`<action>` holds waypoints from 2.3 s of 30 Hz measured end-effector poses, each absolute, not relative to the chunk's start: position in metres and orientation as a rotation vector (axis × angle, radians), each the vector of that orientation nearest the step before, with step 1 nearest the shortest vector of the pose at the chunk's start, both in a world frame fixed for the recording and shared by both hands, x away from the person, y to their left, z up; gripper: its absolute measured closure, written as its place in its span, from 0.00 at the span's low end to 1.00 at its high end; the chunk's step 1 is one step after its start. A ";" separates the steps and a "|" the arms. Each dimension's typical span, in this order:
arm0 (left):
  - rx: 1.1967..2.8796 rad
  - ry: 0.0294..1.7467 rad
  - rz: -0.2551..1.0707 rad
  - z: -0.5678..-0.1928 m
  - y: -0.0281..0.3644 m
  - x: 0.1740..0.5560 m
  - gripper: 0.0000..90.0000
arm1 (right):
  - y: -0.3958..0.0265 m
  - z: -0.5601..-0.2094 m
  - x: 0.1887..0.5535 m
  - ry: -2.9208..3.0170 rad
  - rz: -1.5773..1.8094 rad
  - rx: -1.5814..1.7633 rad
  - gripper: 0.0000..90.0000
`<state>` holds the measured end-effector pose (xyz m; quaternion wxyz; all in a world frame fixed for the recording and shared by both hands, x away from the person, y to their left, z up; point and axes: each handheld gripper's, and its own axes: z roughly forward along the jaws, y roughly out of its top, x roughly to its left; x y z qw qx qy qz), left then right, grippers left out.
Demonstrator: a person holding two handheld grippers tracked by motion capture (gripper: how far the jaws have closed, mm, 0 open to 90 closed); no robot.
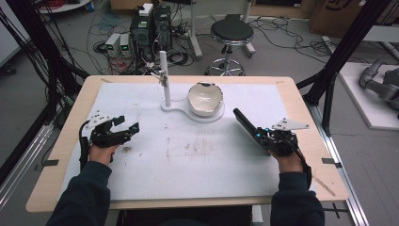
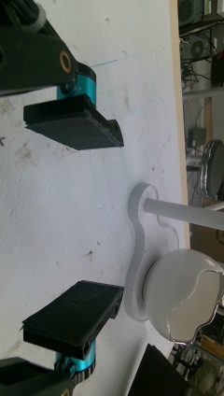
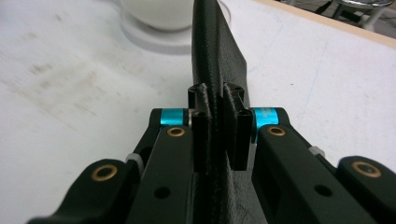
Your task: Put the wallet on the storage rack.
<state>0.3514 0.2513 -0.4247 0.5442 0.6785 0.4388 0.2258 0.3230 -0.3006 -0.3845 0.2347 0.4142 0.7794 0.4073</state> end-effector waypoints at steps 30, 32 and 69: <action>1.603 1.043 0.531 -0.425 0.252 0.350 0.29 | -0.336 -0.408 0.329 2.070 1.294 1.280 0.58; 1.605 1.042 0.533 -0.425 0.252 0.350 0.29 | -0.333 -0.411 0.325 2.098 1.290 1.209 0.53; 1.601 1.051 0.534 -0.426 0.254 0.349 0.29 | -0.334 -0.417 0.311 2.075 1.263 1.085 0.83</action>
